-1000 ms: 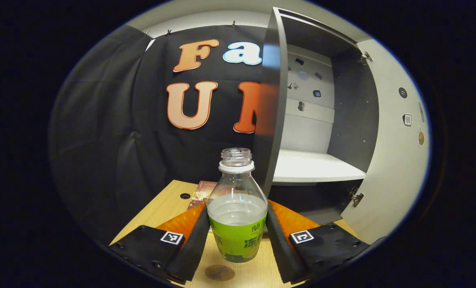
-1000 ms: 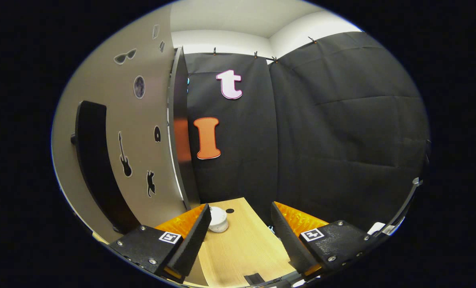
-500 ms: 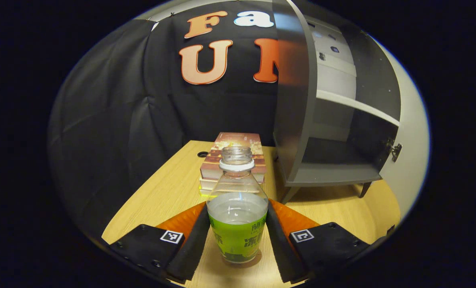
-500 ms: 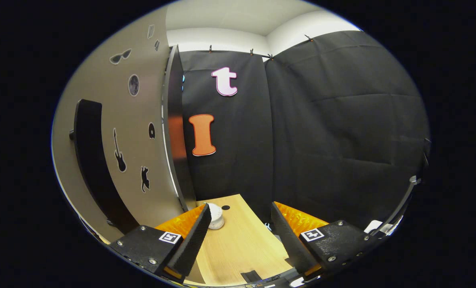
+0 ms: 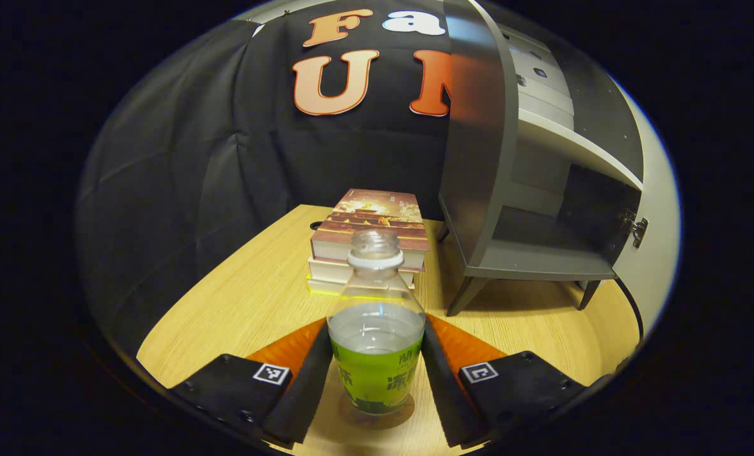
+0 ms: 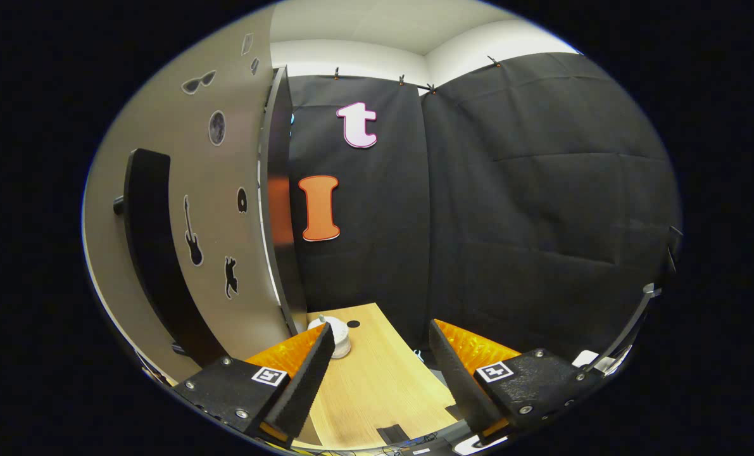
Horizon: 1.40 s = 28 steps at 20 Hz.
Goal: Open the cabinet door with the right hand, grasp the bottle in the cabinet with the left hand and place it on the coaster, then close the cabinet door with the right hand.
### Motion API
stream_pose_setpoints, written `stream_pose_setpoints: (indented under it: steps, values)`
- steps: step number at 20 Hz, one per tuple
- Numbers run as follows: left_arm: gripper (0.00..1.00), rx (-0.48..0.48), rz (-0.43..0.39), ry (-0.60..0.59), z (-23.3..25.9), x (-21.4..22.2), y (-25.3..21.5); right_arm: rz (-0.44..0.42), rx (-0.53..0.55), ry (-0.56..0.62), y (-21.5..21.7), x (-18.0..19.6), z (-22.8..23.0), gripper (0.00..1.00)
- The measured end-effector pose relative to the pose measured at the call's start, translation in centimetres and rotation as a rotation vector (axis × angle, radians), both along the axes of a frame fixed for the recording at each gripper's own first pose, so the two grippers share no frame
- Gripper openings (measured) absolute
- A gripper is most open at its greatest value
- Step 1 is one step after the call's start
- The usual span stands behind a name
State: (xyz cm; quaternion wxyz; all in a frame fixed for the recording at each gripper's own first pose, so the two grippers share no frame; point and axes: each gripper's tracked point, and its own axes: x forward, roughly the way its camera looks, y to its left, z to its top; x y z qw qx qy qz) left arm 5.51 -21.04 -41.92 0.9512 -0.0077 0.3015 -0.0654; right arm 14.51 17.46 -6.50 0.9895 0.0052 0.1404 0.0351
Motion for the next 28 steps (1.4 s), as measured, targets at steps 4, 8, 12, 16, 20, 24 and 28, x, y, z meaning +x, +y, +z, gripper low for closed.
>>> stream_pose_setpoints:
  steps: [4, 8, 12, 16, 20, 24, 28]
  values:
    - [0.84, 0.013, 0.005, 0.026, -0.4, -1.3, 0.3, 0.003, -0.004, -0.007, 0.2, 0.1, 0.1, 0.93]
    - [0.85, 0.037, -0.007, 0.058, -0.9, -2.9, 0.4, 0.003, 0.003, -0.005, 0.4, 0.2, 0.1, 0.93]
    - [0.86, 0.043, -0.017, 0.057, -0.4, -3.2, 0.4, 0.006, 0.007, -0.008, 0.5, 0.3, 0.2, 0.93]
    - [0.86, 0.054, -0.028, 0.061, -0.1, -3.7, 0.3, 0.013, 0.007, -0.008, 0.5, 0.4, 0.2, 0.93]
    - [0.90, 0.067, -0.018, 0.063, 0.3, -4.2, 0.5, 0.017, 0.012, -0.006, 0.7, 0.5, 0.1, 0.93]
    - [0.92, 0.096, -0.021, 0.051, 1.1, -4.9, 0.8, 0.019, 0.016, -0.005, 0.8, 0.5, 0.0, 0.93]
    - [0.94, 0.118, -0.038, 0.025, 2.1, -4.9, 0.7, 0.016, 0.025, -0.004, 0.9, 0.4, -0.1, 0.93]
